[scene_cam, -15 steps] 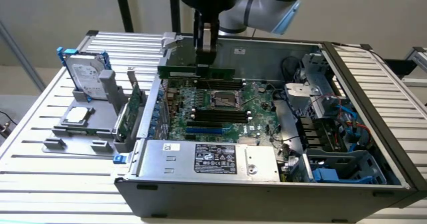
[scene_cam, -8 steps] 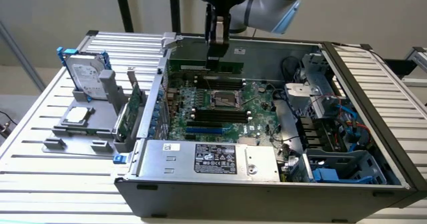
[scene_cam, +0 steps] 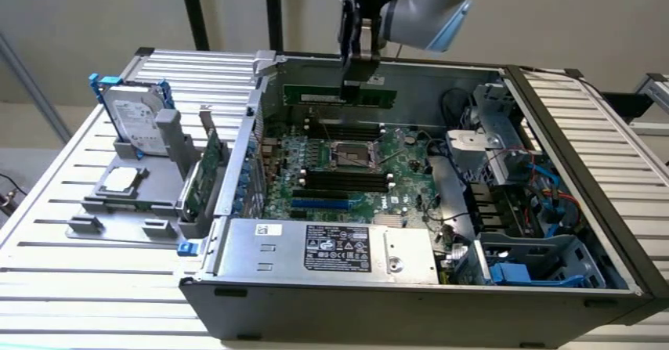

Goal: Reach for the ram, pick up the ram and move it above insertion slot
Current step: 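Pick up the ram and move it above insertion slot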

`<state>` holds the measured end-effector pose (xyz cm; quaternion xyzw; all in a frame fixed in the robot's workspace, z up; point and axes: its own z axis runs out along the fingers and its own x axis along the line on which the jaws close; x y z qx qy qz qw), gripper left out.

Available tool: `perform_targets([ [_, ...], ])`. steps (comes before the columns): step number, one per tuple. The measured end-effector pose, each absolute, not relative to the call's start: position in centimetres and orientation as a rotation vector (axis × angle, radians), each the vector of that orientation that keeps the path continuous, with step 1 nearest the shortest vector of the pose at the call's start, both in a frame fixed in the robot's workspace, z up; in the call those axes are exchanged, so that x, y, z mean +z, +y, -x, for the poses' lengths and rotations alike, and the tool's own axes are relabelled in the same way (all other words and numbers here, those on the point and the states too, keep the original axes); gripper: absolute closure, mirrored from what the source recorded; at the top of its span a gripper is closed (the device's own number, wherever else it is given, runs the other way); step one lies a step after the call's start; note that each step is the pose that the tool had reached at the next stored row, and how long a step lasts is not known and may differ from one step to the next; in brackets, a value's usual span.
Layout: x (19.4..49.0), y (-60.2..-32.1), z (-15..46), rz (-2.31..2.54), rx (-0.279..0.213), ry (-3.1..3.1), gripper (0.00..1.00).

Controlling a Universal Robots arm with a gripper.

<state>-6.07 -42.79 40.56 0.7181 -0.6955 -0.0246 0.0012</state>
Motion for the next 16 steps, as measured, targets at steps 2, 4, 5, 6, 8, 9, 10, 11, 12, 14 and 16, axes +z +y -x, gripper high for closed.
perform_targets([
  [2,40.56,-42.61,5.51,-2.254,-0.077,-2.184,0.87],
  [4,40.54,-42.47,5.14,-2.251,-0.077,-2.187,0.87],
  [5,40.54,-42.41,5.05,-2.247,-0.077,-2.19,0.87],
  [6,40.53,-42.39,5.03,-2.242,-0.077,-2.196,0.87],
  [8,40.51,-42.38,5.02,-2.227,-0.077,-2.212,0.87],
  [9,40.51,-42.38,5.02,-2.222,-0.077,-2.217,0.87],
  [10,40.51,-42.37,5.02,-2.221,-0.077,-2.218,0.87],
  [11,40.51,-42.37,5.01,-2.221,-0.077,-2.218,0.87],
  [12,40.51,-42.37,5.02,-2.221,-0.077,-2.218,0.87],
  [14,40.51,-42.37,5.02,-2.221,-0.077,-2.218,0.87],
  [16,40.51,-42.37,5.01,-2.221,-0.077,-2.218,0.87],
])
